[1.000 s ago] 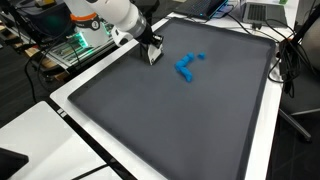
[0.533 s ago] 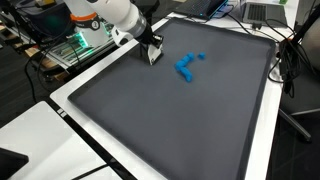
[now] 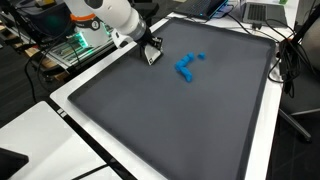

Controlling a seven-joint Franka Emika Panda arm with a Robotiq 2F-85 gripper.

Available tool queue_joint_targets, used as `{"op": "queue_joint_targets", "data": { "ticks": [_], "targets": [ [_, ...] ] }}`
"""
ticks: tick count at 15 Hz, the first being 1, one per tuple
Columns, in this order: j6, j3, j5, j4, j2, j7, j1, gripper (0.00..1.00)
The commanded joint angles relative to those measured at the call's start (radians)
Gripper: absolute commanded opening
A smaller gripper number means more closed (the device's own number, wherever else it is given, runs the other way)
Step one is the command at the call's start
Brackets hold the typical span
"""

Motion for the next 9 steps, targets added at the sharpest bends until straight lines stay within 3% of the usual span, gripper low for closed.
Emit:
{"op": "queue_joint_targets", "data": {
  "ticks": [1,6,9],
  "targets": [
    [0.010,-0.003,-0.013,-0.014,-0.002,-0.014,0.003,0.67],
    [0.012,-0.003,-0.012,-0.015,-0.042,-0.028,0.001,1.00],
    [0.006,-0.006,-0.020,-0.017,-0.049,-0.024,-0.002,1.00]
  ]
}}
